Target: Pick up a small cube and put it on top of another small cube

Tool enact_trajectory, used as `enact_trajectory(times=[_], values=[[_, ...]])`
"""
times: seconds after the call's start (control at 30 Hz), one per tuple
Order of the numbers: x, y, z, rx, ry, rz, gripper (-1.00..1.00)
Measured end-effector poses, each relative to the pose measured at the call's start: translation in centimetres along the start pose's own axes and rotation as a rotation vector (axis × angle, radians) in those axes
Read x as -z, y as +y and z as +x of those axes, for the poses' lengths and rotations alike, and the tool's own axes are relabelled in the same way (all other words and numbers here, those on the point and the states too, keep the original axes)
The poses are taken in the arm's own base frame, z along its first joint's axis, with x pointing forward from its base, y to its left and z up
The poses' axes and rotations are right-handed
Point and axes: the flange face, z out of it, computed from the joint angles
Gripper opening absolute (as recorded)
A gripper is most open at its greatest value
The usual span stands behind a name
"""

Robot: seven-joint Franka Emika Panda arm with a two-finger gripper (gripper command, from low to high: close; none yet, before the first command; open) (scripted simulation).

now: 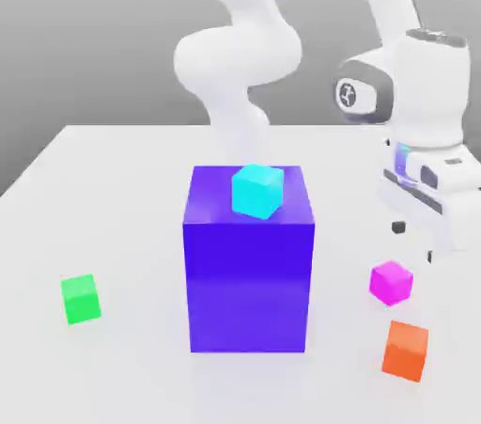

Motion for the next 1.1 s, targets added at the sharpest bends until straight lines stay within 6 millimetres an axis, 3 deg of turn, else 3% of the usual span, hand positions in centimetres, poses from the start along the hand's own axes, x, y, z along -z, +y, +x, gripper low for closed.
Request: enact_trajectory(times=[0.03,0.23,0.27,0.47,0.53,0.73,0.8,0.9,0.97,1.07,1.1], values=[[-1.0,-0.7,0.0,0.036,-0.009,0.005,0.00],[-6.4,-0.3,-0.8,0.032,-0.018,0.011,0.00],[-7.2,-0.3,-0.9,0.032,-0.018,0.011,-1.00],[-7.5,-0.4,-0.9,0.032,-0.020,0.012,-1.00],[-6.7,-0.3,-0.8,0.032,-0.020,0.012,-1.00],[-1.7,-0.3,-0.8,0.033,-0.021,0.011,-1.00],[0.1,0.4,1.1,0.042,0.021,-0.007,-1.00],[3.5,4.3,3.6,0.004,0.103,-0.051,-1.00],[5.6,8.2,3.5,-0.059,0.144,-0.082,-1.00],[9.4,18.8,-1.8,-0.285,0.195,-0.153,-1.00],[10.7,21.0,-2.9,-0.322,0.213,-0.175,-1.00]])
